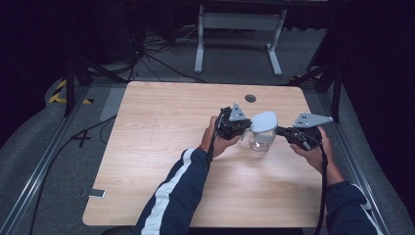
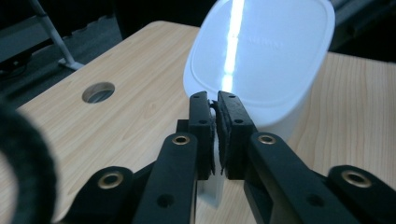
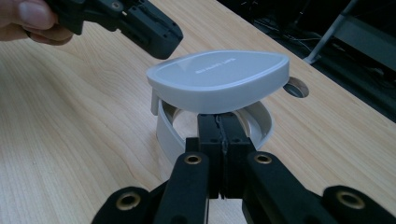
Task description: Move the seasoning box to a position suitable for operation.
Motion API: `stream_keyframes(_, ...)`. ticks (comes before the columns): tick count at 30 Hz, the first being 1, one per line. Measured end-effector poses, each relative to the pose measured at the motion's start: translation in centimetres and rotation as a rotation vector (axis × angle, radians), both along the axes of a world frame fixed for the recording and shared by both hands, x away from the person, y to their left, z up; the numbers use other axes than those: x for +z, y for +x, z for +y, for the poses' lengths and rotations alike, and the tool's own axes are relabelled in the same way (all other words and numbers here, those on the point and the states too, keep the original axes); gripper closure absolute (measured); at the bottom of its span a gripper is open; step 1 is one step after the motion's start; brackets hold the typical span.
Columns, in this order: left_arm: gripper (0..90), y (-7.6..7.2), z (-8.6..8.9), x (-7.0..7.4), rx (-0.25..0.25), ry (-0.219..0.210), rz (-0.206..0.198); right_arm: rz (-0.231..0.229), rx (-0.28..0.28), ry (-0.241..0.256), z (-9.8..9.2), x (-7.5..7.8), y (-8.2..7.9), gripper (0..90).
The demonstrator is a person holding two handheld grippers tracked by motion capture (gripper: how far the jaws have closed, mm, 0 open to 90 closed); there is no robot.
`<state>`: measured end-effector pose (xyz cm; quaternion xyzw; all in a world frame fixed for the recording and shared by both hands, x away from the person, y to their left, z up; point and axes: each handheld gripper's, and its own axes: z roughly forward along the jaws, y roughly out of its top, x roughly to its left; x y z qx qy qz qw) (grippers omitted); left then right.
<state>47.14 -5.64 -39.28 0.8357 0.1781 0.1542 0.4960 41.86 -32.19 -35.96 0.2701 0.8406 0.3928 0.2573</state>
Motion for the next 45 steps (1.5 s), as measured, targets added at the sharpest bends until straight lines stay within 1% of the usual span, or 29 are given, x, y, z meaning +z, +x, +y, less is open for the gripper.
stream_keyframes(1, 83.9, -0.2, 0.4, 0.0, -0.007, -0.001, -0.006, -0.004, -0.002, -0.003, 0.1, 0.0, 0.0, 89.6)
stream_keyframes(4, 83.6, -1.1, 2.0, 0.0, -0.010, 0.046, -0.025, -0.019, 0.001, 0.006, 0.5, 0.2, 0.0, 89.6)
stream_keyframes(5, 83.0, -1.4, 2.6, 0.0, -0.010, 0.046, -0.029, -0.023, 0.001, 0.007, 0.6, 0.3, 0.0, 89.6)
stream_keyframes(6, 82.2, -1.6, 3.1, 0.0, -0.009, 0.055, -0.029, -0.028, 0.001, 0.010, 0.7, 0.4, -0.1, 89.6)
stream_keyframes(8, 78.3, -2.3, 4.5, -0.2, -0.005, 0.073, -0.034, -0.033, 0.007, 0.018, 0.9, 0.5, -0.2, 89.6)
stream_keyframes(10, 73.9, -2.9, 6.2, -0.6, 0.003, 0.085, -0.030, -0.035, 0.004, 0.026, 1.1, 0.6, -0.2, 89.5)
stream_keyframes(11, 71.6, -3.2, 6.9, -0.9, 0.014, 0.083, -0.020, -0.035, 0.004, 0.033, 1.2, 0.6, -0.2, 89.5)
stream_keyframes(13, 67.1, -3.9, 8.9, -1.3, 0.038, 0.110, -0.024, -0.037, 0.002, 0.032, 1.4, 0.6, -0.2, 89.5)
stream_keyframes(14, 66.5, -4.2, 9.8, -1.6, 0.049, 0.111, -0.017, -0.045, 0.002, 0.037, 1.5, 0.7, -0.2, 89.5)
stream_keyframes(15, 64.7, -4.6, 11.1, -1.9, 0.071, 0.136, -0.021, -0.047, 0.002, 0.045, 1.6, 0.7, -0.1, 89.5)
stream_keyframes(16, 62.1, -4.6, 11.1, -1.9, 0.071, 0.136, -0.021, -0.047, 0.002, 0.045, 1.6, 0.7, -0.1, 89.5)
stream_keyframes(17, 62.1, -4.8, 11.8, -2.0, 0.084, 0.149, -0.020, -0.046, 0.006, 0.056, 1.8, 0.8, 0.0, 89.4)
stream_keyframes(19, 58.6, -5.7, 14.0, -2.6, 0.123, 0.166, -0.006, -0.042, 0.014, 0.073, 2.1, 0.9, 0.1, 89.3)
stream_keyframes(20, 56.0, -6.0, 15.0, -2.8, 0.137, 0.179, -0.003, -0.044, 0.023, 0.067, 2.5, 1.0, 0.0, 89.2)
stream_keyframes(21, 53.9, -6.3, 15.9, -3.1, 0.160, 0.168, 0.008, -0.053, 0.021, 0.063, 2.7, 1.0, 0.0, 89.3)
stream_keyframes(25, 48.2, -7.7, 19.2, -3.8, 0.231, 0.175, 0.026, -0.055, 0.025, 0.067, 3.1, 1.1, -0.1, 89.2)
stream_keyframes(26, 47.2, -7.7, 19.2, -3.8, 0.231, 0.175, 0.026, -0.055, 0.025, 0.067, 3.1, 1.1, -0.1, 89.2)
stream_keyframes(27, 47.2, -8.0, 19.7, -4.0, 0.242, 0.175, 0.026, -0.053, 0.027, 0.067, 3.1, 1.0, -0.1, 89.3)
stream_keyframes(28, 45.8, -8.5, 20.3, -4.2, 0.251, 0.194, 0.025, -0.054, 0.030, 0.066, 3.2, 1.0, -0.1, 89.2)
stream_keyframes(31, 43.3, -9.5, 21.4, -4.6, 0.268, 0.218, 0.035, -0.055, 0.032, 0.064, 3.3, 0.9, -0.1, 89.2)
stream_keyframes(34, 40.3, -10.3, 22.6, -5.1, 0.283, 0.264, 0.040, -0.050, 0.036, 0.058, 3.4, 0.8, 0.0, 89.2)
stream_keyframes(35, 40.1, -10.5, 23.1, -5.3, 0.290, 0.254, 0.058, -0.045, 0.039, 0.055, 3.5, 0.8, -0.1, 89.2)
stream_keyframes(36, 39.3, -10.6, 23.5, -5.6, 0.295, 0.241, 0.067, -0.049, 0.043, 0.051, 3.6, 0.8, 0.0, 89.2)
stream_keyframes(37, 38.6, -10.7, 23.8, -5.7, 0.299, 0.248, 0.078, -0.046, 0.044, 0.050, 3.6, 0.8, 0.0, 89.2)
stream_keyframes(38, 38.4, -10.9, 24.2, -6.0, 0.304, 0.245, 0.086, -0.045, 0.045, 0.046, 3.6, 0.7, 0.0, 89.2)
stream_keyframes(42, 36.2, -11.4, 25.4, -7.0, 0.310, 0.258, 0.110, -0.046, 0.049, 0.036, 3.6, 0.8, 0.0, 89.2)
stream_keyframes(43, 35.5, -11.4, 25.5, -7.2, 0.315, 0.253, 0.113, -0.045, 0.047, 0.035, 3.6, 0.8, 0.0, 89.1)
stream_keyframes(44, 35.3, -11.5, 25.9, -7.4, 0.313, 0.257, 0.123, -0.043, 0.046, 0.034, 3.5, 0.9, 0.0, 89.1)
stream_keyframes(45, 34.7, -11.5, 26.0, -7.7, 0.311, 0.248, 0.135, -0.044, 0.047, 0.029, 3.5, 0.9, 0.0, 89.0)
